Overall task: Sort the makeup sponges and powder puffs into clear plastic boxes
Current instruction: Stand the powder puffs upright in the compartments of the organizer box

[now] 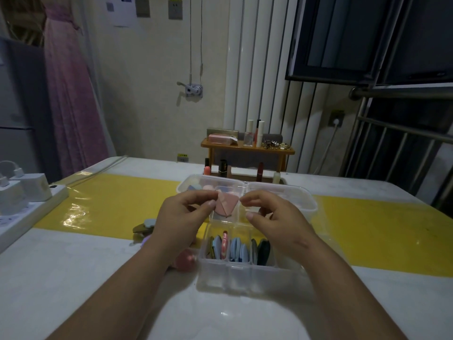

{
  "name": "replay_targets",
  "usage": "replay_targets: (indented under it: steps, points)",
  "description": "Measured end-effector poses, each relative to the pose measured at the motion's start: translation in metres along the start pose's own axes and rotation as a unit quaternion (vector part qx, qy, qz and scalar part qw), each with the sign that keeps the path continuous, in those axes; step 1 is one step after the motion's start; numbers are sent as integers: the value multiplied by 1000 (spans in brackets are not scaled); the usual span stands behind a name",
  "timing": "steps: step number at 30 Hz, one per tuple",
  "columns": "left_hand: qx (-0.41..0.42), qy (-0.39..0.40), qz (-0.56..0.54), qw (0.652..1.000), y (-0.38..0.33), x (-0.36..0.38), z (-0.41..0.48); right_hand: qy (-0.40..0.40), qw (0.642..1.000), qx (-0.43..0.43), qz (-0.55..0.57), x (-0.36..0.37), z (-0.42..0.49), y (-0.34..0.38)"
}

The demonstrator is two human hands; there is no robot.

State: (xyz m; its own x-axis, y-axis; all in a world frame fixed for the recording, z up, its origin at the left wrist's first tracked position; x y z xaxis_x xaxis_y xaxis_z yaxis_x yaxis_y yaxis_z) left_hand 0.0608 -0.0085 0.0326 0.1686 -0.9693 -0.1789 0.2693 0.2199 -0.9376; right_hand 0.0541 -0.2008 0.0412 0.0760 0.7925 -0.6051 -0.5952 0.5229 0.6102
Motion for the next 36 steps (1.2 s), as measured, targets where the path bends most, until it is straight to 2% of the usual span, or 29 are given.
replay_targets:
  steps: [10, 14, 17, 21, 27, 31, 36]
  points:
    - [-7, 56, -32, 998, 2, 12, -3, -4, 998, -3, 64, 0, -1, 3]
    - [2, 72, -5, 997, 4, 14, -3, -6, 999, -20, 40, -2, 1, 6]
    - [17, 100, 9, 995, 1, 18, -5, -38, 998, -27, 35, -9, 1, 5]
    - [17, 62, 75, 995, 6, 17, -1, -72, 996, -12, 48, -18, 0, 0]
    - [77, 50, 156, 984, -5, 17, -4, -60, 998, 20, 15, -23, -2, -8]
    - [152, 106, 240, 953, -22, 32, -16, -56, 998, 36, 4, -25, -2, -11]
    - [158, 230, 291, 915, -23, 57, -30, -26, 998, 46, 35, -19, -3, -13]
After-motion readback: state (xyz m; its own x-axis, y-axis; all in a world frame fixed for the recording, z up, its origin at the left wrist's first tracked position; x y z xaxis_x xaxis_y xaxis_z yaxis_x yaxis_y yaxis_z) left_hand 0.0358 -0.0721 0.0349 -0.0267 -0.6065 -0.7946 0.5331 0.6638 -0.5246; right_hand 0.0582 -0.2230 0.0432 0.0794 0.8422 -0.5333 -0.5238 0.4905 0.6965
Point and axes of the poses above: each hand's wrist, its own z-axis towards the middle knuckle, its own x-axis out of the palm, y = z × x, the point moved 8 cm from there along z, towards the middle knuckle, and after that the axes turned 11 degrees about -x, right-handed, at the moved point
